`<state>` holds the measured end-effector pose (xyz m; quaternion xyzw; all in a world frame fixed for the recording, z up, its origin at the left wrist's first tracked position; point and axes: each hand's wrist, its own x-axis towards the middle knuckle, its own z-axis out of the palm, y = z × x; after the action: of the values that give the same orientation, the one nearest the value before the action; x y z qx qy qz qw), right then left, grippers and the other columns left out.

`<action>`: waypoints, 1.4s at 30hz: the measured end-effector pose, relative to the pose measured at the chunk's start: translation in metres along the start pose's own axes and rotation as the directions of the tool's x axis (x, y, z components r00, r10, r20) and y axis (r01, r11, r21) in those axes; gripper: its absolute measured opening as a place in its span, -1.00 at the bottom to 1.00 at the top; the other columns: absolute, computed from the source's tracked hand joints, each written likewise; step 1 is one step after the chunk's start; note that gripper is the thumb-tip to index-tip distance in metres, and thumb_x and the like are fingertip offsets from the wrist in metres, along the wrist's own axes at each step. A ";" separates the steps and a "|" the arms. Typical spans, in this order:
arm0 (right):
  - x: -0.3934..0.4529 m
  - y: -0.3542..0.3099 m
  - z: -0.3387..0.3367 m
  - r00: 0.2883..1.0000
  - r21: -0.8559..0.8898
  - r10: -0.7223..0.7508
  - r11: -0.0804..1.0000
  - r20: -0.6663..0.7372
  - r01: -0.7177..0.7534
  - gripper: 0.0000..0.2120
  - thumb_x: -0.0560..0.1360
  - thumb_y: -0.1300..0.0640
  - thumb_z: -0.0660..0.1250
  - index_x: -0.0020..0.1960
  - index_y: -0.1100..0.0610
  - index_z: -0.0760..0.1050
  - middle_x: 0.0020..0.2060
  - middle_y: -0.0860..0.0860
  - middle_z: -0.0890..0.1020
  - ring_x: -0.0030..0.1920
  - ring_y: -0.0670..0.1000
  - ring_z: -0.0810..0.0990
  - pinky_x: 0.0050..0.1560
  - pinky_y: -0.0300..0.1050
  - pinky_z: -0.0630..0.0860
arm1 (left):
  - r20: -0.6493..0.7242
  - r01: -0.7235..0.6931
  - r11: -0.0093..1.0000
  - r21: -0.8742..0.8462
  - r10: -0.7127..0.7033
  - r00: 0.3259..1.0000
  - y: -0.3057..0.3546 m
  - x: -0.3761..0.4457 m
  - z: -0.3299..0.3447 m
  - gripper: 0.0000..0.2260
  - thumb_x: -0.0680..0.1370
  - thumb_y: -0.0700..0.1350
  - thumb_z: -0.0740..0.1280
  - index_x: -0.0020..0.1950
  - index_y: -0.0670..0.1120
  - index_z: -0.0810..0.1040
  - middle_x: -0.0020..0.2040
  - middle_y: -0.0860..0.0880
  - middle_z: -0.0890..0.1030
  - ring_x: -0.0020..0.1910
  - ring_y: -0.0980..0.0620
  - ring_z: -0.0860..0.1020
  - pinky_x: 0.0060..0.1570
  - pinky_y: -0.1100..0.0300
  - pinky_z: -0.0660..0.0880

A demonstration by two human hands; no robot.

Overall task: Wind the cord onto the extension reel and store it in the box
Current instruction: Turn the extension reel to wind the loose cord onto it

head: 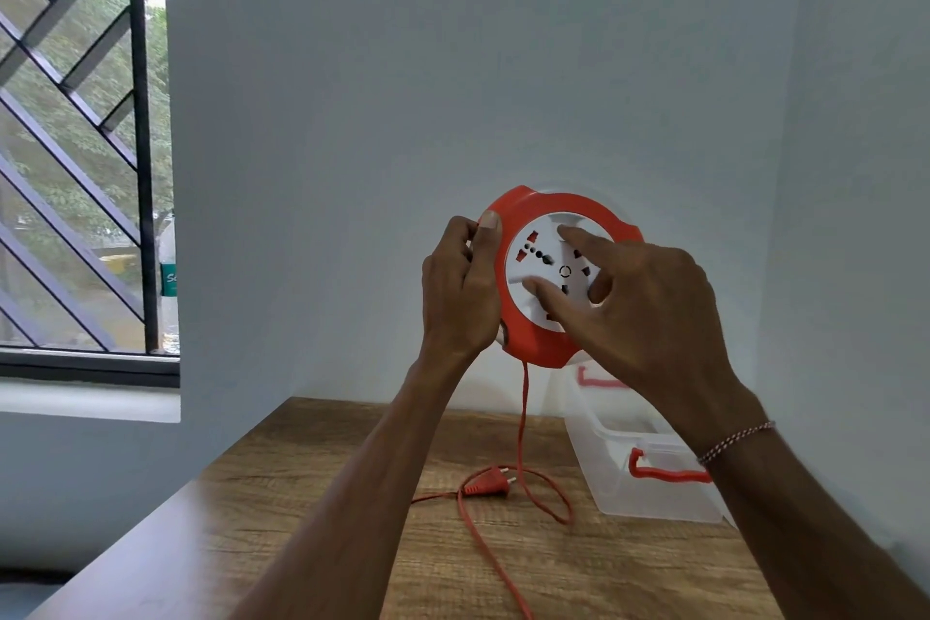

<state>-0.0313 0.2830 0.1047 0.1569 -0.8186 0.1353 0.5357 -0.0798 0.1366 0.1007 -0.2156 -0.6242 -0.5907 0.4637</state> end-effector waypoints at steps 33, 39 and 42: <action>-0.003 -0.002 -0.002 0.976 -0.155 -0.089 0.981 0.200 0.121 -0.51 0.31 -0.01 0.51 0.23 -0.13 0.54 0.24 0.13 0.52 0.14 0.19 0.53 0.06 0.07 0.53 | -0.008 -0.027 0.998 0.056 0.027 1.000 -0.009 0.002 0.000 -0.75 0.63 0.06 0.15 -0.01 -0.08 0.49 -0.20 0.15 0.60 -0.24 0.13 0.64 -0.27 0.34 0.59; -0.005 -0.002 0.000 0.982 -0.121 -0.067 0.989 0.177 0.089 -0.48 0.31 -0.08 0.49 0.26 -0.17 0.49 0.20 0.14 0.52 0.09 0.17 0.55 0.02 0.06 0.55 | -0.005 -0.037 0.998 0.056 0.037 0.999 -0.008 0.002 0.000 -0.73 0.64 0.05 0.15 -0.01 -0.12 0.50 -0.24 0.14 0.59 -0.28 0.15 0.63 -0.30 0.33 0.58; -0.005 0.003 0.000 0.992 -0.122 -0.039 0.991 0.119 0.053 -0.44 0.37 -0.24 0.36 0.35 -0.22 0.38 0.17 0.12 0.54 0.04 0.13 0.58 -0.01 0.00 0.55 | -0.003 -0.022 1.000 0.018 0.022 1.000 -0.006 0.001 0.000 -0.69 0.65 0.05 0.15 -0.04 -0.17 0.49 -0.29 0.07 0.59 -0.34 0.09 0.62 -0.34 0.25 0.59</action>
<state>-0.0307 0.2858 0.0999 0.1497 -0.8514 0.0620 0.4988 -0.0853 0.1346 0.0984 -0.2175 -0.6263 -0.5804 0.4729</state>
